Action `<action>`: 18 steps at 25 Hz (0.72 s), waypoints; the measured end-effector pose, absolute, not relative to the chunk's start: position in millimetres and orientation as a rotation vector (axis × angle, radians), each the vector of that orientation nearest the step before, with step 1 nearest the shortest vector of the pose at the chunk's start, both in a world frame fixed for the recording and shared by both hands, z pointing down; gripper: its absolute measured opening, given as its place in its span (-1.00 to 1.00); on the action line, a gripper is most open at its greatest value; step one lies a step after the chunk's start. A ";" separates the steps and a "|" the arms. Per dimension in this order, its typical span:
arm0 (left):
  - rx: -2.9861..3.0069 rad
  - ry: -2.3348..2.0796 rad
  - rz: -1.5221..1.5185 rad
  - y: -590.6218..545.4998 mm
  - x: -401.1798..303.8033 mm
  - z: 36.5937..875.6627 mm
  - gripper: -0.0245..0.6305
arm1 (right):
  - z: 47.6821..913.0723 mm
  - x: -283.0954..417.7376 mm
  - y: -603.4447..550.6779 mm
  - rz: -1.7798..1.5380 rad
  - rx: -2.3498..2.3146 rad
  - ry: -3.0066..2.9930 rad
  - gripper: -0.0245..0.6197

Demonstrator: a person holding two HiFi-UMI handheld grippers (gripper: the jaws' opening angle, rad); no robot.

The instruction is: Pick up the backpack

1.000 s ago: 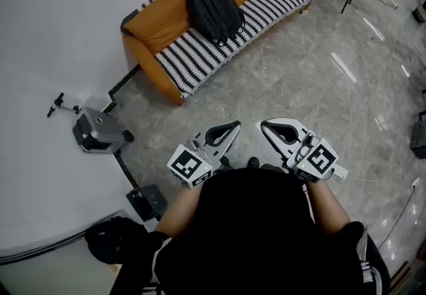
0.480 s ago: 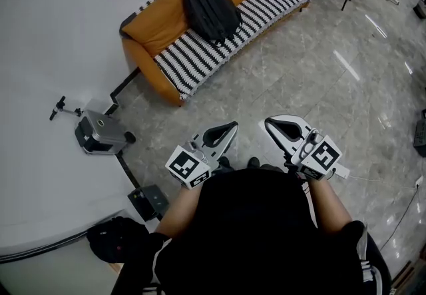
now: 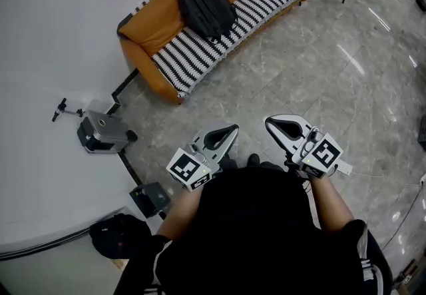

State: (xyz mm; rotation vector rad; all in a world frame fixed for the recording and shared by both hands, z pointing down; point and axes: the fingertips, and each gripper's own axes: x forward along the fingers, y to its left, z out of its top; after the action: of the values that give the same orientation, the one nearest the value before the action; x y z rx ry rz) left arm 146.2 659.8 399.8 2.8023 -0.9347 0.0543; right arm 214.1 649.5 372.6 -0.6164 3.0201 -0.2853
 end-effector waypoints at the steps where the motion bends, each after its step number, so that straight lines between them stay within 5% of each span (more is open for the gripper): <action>1: 2.799 -0.932 0.060 660.7 147.9 401.0 -0.86 | 374.2 216.9 649.6 -0.295 -0.622 3.015 -0.84; 18: 2.805 -0.768 0.070 626.7 175.3 413.7 -0.86 | 395.6 263.4 631.6 -0.403 -0.845 2.958 -0.84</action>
State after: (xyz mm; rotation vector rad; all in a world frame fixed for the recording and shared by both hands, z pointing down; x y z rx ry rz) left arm 175.3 626.7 413.7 2.8053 -0.7681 0.0701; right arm 263.4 631.6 395.6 -0.8453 2.9579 -0.4026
